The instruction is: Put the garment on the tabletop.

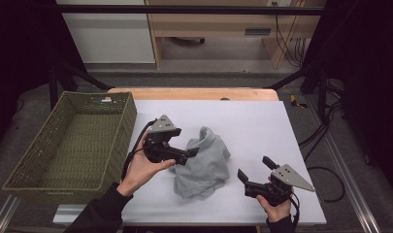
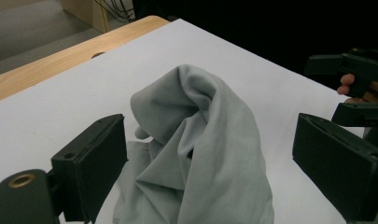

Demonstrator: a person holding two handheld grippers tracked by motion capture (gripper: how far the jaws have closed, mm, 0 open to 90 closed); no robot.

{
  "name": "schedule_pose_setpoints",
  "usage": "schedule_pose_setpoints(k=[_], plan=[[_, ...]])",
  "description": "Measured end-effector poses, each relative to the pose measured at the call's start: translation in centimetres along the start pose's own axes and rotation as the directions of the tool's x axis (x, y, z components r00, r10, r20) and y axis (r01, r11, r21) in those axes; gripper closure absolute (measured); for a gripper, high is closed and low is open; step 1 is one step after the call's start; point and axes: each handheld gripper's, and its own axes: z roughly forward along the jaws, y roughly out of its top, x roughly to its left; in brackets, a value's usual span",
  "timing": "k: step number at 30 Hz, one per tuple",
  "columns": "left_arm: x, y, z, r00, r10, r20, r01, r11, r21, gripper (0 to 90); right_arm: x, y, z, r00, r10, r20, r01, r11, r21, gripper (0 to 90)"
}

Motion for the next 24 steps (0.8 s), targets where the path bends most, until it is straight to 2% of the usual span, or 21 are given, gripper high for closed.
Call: schedule_pose_setpoints(k=[5,6,8,11,13,14,18,19,24], plan=[[0.5,-2.2,-1.6,0.9994,-0.035,-0.006,0.035,0.9971,-0.068,9.2,0.0,0.0,0.0,1.0000,0.004,0.003,-0.004,1.000,0.000,1.4],[0.7,-3.1,-2.3,0.9989,-0.045,-0.015,0.044,0.9955,-0.084,8.3,0.0,0.1,-0.1,1.0000,0.004,0.001,-0.004,1.000,0.002,1.4],[0.8,-3.5,-2.6,0.9987,-0.045,-0.023,0.043,0.9959,-0.080,8.0,0.0,0.1,-0.1,1.0000,0.001,-0.001,-0.001,1.000,-0.002,1.4],[1.1,-4.7,-3.9,0.9970,-0.068,-0.036,0.064,0.9917,-0.112,7.0,-0.1,0.1,-0.1,1.0000,0.002,0.002,-0.002,1.000,-0.005,1.3],[1.0,-5.3,-4.6,0.9965,-0.067,-0.050,0.060,0.9908,-0.121,6.8,-0.1,0.1,-0.1,1.0000,0.003,0.003,-0.003,1.000,-0.002,1.3],[0.9,-5.8,-4.9,0.9959,-0.066,-0.062,0.057,0.9885,-0.140,6.8,-0.1,0.1,-0.1,1.0000,0.006,0.003,-0.006,1.000,0.001,1.3],[0.8,-7.3,-5.6,0.9946,-0.074,-0.073,0.062,0.9855,-0.158,6.2,-0.1,0.1,-0.2,1.0000,0.007,-0.001,-0.007,1.000,-0.008,1.4],[0.7,-8.1,-5.8,0.9934,-0.085,-0.078,0.071,0.9837,-0.165,5.5,-0.2,0.1,-0.2,1.0000,0.008,-0.004,-0.008,1.000,-0.006,1.4],[0.7,-9.5,-6.2,0.9902,-0.099,-0.098,0.080,0.9796,-0.185,4.1,-0.3,0.1,-0.2,1.0000,0.009,0.000,-0.009,1.000,0.001,1.4]])
